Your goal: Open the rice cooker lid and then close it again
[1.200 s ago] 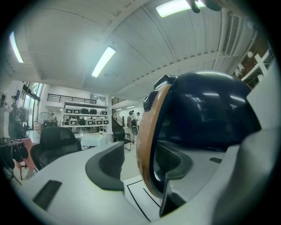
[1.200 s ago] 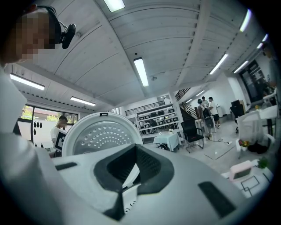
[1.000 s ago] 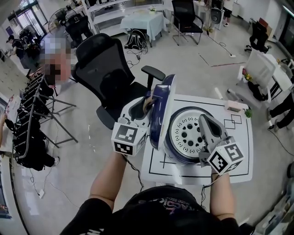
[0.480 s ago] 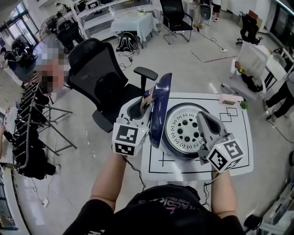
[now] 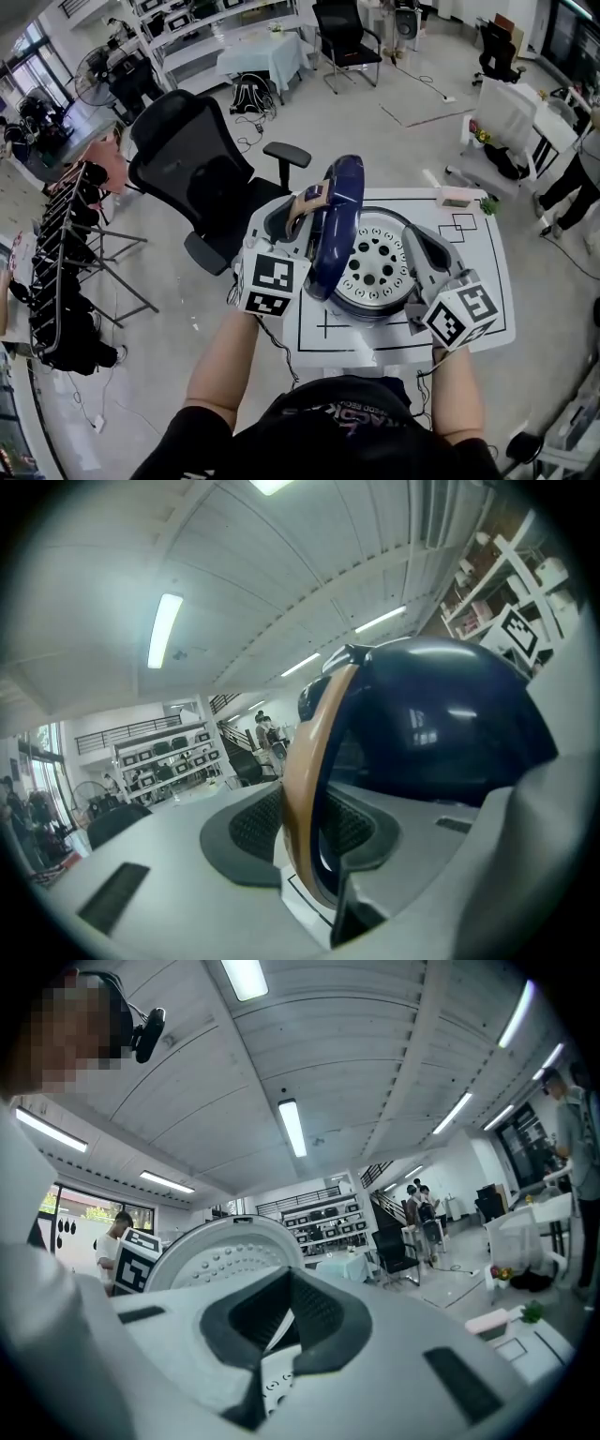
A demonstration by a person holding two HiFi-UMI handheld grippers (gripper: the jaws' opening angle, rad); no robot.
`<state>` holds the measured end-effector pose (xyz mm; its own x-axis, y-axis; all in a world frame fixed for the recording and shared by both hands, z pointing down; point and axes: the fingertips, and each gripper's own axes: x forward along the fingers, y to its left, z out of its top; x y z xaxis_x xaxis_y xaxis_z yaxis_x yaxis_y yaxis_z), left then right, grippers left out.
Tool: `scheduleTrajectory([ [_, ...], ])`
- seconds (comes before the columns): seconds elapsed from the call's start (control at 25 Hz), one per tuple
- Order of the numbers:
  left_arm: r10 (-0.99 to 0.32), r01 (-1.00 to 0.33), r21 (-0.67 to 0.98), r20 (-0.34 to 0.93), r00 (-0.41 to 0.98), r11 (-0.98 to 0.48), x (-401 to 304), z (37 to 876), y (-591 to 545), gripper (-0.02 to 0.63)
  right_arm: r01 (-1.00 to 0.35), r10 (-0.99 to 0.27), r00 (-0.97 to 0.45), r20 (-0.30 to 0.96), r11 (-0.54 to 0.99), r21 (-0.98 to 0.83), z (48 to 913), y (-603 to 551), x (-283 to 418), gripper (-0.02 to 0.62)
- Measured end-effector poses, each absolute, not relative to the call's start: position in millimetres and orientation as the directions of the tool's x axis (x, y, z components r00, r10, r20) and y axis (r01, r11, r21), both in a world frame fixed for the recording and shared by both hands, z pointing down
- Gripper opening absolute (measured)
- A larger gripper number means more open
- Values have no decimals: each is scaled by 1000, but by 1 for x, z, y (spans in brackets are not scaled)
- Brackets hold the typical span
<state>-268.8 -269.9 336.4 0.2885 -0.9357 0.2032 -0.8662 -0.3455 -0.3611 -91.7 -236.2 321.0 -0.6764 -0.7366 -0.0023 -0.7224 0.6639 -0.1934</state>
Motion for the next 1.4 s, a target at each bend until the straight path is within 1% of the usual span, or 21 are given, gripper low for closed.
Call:
scheduleTrajectory([
  [0.28, -934, -796, -492, 234, 269, -353, -233, 338, -269, 118, -716, -731, -683, -14, 672, -188, 315, -234, -66, 2],
  [0.8, -924, -652, -656, 309, 227, -380, -169, 359, -269, 136, -686, -699, -715, -10, 704, -184, 312, -234, -30, 2],
  [1.16, -918, -507, -767, 356, 175, -394, -136, 381, -269, 140, -637, -639, -768, 50, 753, -164, 329, -239, -35, 2],
  [1.4, -917, -450, -800, 371, 147, -396, -123, 392, -270, 141, -601, -589, -799, 122, 789, -126, 347, -246, -47, 2],
])
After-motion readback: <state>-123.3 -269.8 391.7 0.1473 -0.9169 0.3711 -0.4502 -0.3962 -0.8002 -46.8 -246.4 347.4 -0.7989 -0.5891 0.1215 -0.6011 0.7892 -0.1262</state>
